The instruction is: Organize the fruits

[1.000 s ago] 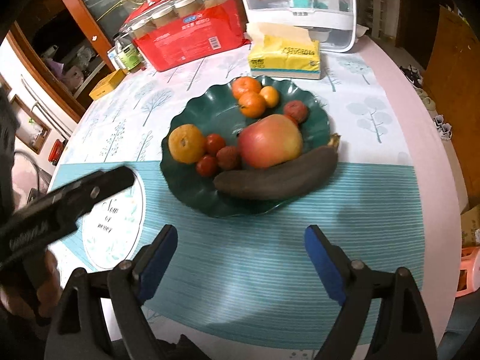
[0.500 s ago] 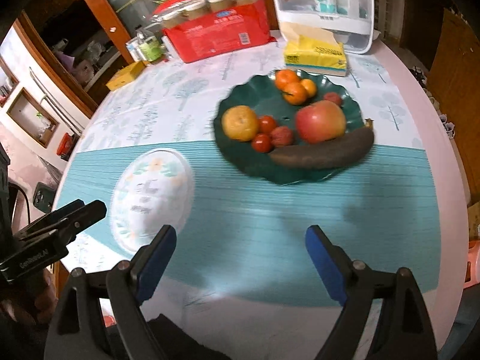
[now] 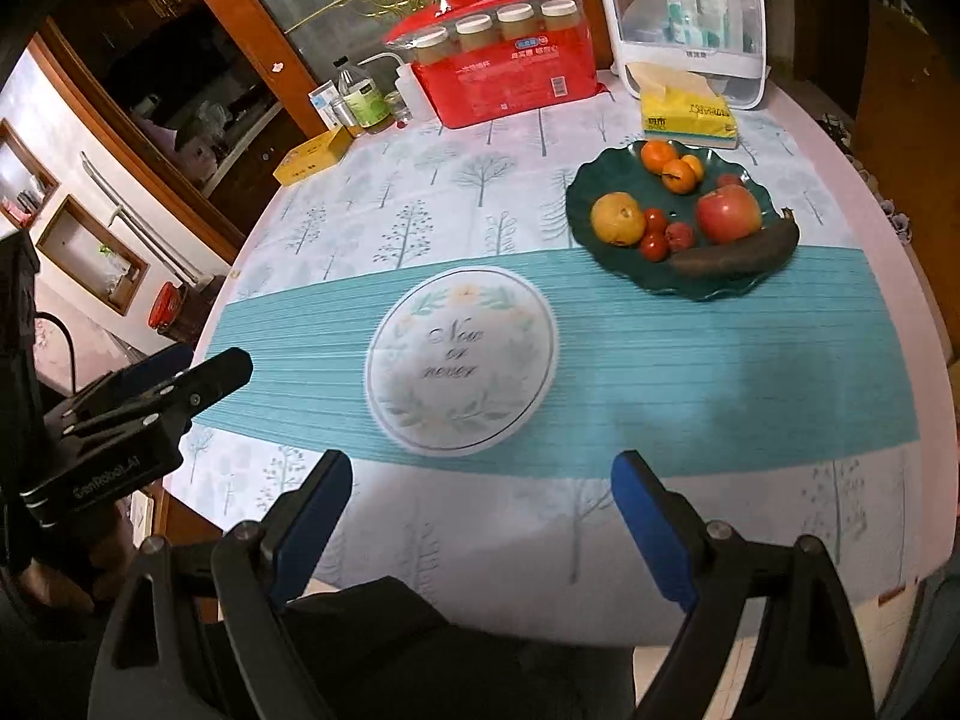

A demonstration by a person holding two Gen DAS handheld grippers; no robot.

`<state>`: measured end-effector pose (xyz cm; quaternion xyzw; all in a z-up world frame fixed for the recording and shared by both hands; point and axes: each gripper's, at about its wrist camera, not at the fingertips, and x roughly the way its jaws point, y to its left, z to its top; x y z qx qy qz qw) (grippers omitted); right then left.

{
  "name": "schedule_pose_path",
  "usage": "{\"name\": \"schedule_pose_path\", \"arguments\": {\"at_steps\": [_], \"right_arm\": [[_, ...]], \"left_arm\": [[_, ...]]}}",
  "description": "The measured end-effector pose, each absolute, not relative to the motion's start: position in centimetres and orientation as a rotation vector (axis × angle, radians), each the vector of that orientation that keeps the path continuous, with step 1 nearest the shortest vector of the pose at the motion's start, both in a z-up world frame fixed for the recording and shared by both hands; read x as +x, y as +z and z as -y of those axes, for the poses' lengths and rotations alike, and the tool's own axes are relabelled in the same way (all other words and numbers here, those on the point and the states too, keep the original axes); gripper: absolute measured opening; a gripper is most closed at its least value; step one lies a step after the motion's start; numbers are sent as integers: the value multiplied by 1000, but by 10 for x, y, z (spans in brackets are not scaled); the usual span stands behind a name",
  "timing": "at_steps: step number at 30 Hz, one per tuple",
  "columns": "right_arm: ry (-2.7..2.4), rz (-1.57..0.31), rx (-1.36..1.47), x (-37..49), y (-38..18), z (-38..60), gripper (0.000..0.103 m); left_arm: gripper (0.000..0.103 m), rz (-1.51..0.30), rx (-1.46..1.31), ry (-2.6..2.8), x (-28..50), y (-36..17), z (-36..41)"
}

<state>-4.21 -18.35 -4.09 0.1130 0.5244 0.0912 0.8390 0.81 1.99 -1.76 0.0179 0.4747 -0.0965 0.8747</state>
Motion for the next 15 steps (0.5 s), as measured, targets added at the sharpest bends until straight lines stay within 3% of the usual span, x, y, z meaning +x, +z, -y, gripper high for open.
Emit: {"name": "schedule_pose_path", "arguments": {"at_steps": [15], "right_arm": [[130,-1057,198,-64,-16,169,90]], "left_arm": [[83,-942,45,-112,-21,0,-11]]}}
